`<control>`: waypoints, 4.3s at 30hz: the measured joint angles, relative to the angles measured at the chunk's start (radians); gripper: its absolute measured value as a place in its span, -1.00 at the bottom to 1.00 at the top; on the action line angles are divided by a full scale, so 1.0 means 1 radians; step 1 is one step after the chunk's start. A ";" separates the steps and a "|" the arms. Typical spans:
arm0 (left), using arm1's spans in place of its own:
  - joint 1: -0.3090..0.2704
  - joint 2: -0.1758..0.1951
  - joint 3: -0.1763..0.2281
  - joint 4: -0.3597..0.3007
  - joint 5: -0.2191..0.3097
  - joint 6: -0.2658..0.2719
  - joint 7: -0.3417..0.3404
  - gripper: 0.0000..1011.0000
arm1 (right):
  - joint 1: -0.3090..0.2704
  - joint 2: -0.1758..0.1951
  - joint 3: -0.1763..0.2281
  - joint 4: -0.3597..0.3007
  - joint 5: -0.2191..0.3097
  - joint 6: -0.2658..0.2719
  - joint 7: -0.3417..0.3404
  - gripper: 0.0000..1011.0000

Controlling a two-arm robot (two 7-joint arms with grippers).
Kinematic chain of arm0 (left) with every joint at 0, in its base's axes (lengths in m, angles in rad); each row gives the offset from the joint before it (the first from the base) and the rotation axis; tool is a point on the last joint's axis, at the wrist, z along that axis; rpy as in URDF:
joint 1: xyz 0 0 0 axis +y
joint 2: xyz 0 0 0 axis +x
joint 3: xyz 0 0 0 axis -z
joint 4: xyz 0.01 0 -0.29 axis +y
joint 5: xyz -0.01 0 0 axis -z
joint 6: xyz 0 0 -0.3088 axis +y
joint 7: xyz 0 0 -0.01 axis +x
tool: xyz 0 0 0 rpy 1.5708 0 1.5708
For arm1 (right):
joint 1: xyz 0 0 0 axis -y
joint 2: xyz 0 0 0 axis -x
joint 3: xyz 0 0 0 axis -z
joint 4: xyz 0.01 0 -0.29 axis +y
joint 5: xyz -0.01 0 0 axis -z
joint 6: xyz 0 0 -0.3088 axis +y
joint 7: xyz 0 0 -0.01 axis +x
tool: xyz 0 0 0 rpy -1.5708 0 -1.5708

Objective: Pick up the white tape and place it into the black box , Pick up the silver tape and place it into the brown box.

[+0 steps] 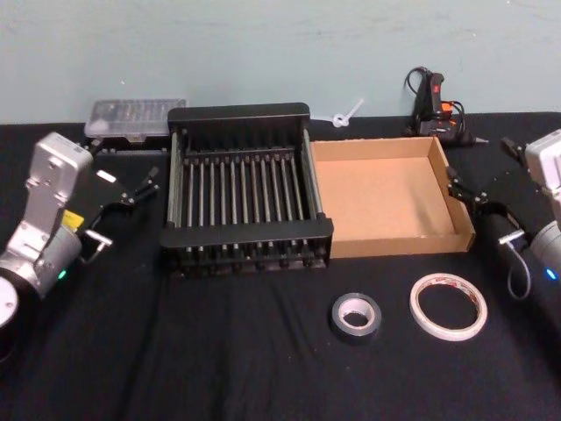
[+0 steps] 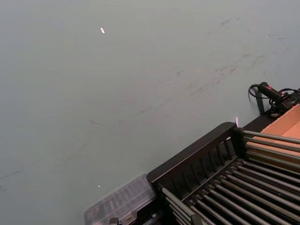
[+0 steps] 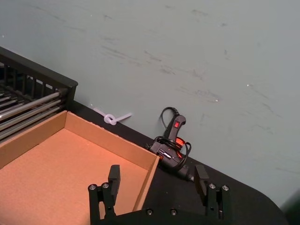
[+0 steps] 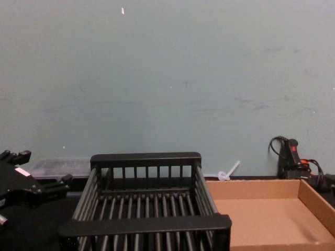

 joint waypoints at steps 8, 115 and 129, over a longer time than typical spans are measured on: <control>0.000 0.000 0.000 0.000 0.000 0.000 0.000 0.98 | -0.056 0.032 0.052 -0.078 0.029 0.037 0.026 0.98; 0.000 0.000 0.000 0.000 0.000 0.000 0.000 0.98 | -0.319 0.003 0.235 -0.259 0.095 0.471 0.276 0.98; 0.000 0.000 0.000 0.000 0.000 0.000 0.000 0.98 | -0.319 0.004 0.234 -0.260 0.097 0.470 0.275 0.98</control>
